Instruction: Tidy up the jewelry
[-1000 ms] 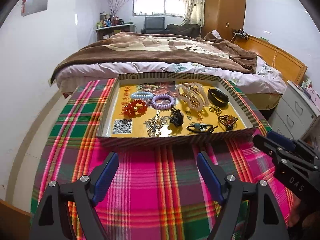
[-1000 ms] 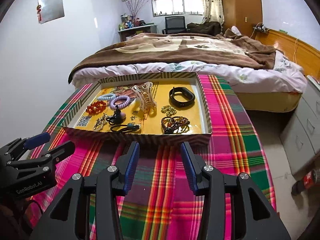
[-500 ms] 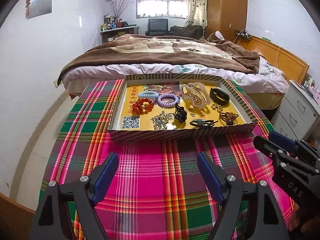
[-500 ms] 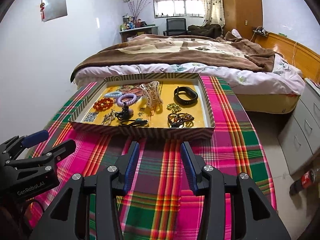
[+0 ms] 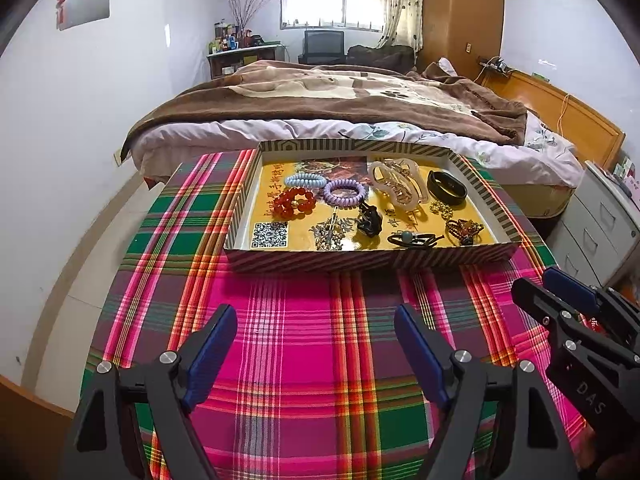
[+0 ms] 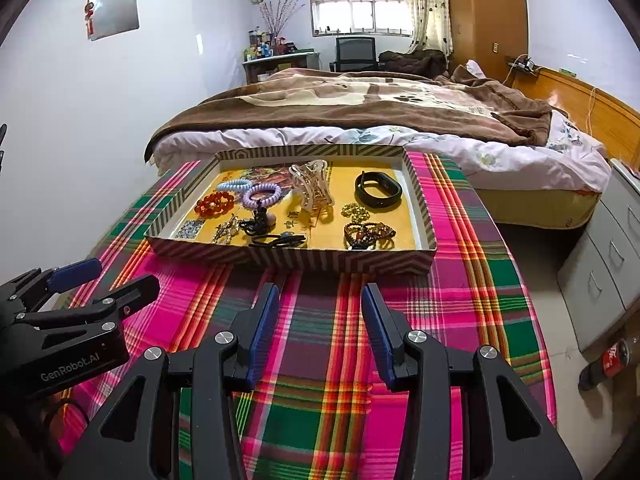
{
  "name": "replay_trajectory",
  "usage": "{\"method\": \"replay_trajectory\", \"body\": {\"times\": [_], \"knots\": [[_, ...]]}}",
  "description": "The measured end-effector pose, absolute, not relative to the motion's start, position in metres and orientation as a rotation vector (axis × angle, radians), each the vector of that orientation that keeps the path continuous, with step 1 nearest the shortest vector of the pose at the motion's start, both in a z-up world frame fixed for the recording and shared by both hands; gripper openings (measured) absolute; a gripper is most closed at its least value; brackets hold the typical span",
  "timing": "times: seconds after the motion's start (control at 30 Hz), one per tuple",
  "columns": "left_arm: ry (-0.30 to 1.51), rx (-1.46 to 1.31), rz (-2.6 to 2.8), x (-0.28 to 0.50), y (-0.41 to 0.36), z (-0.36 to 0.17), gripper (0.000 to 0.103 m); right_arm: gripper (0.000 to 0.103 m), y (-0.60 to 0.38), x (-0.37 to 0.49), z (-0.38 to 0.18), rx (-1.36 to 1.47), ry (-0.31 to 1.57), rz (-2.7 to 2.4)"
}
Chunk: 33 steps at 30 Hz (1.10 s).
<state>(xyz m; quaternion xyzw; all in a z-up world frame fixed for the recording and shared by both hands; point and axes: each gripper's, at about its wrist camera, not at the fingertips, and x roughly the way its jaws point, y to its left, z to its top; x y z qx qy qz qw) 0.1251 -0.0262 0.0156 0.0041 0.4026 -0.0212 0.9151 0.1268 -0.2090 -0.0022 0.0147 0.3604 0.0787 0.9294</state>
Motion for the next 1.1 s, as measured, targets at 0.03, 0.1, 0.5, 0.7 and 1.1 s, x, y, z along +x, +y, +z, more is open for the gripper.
{"method": "replay_trajectory", "body": {"times": [0.03, 0.1, 0.5, 0.7, 1.1], "knots": [[0.829, 0.008, -0.044, 0.1248, -0.0260, 0.0153, 0.080, 0.044, -0.2085, 0.1263, -0.0022, 0.029, 0.740, 0.160], [0.826, 0.000, -0.049, 0.1245, -0.0250, 0.0157, 0.080, 0.044, -0.2086, 0.1260, -0.0025, 0.029, 0.743, 0.160], [0.815, -0.014, -0.033, 0.1222, -0.0206, 0.0175, 0.080, 0.044, -0.2065, 0.1251, -0.0041, 0.024, 0.750, 0.160], [0.824, -0.008, -0.018, 0.1228, -0.0205, 0.0163, 0.080, 0.044, -0.2060, 0.1251, -0.0044, 0.024, 0.750, 0.161], [0.827, 0.024, -0.005, 0.1205, -0.0267, 0.0161, 0.080, 0.044, -0.2047, 0.1252, -0.0060, 0.024, 0.751, 0.161]]}}
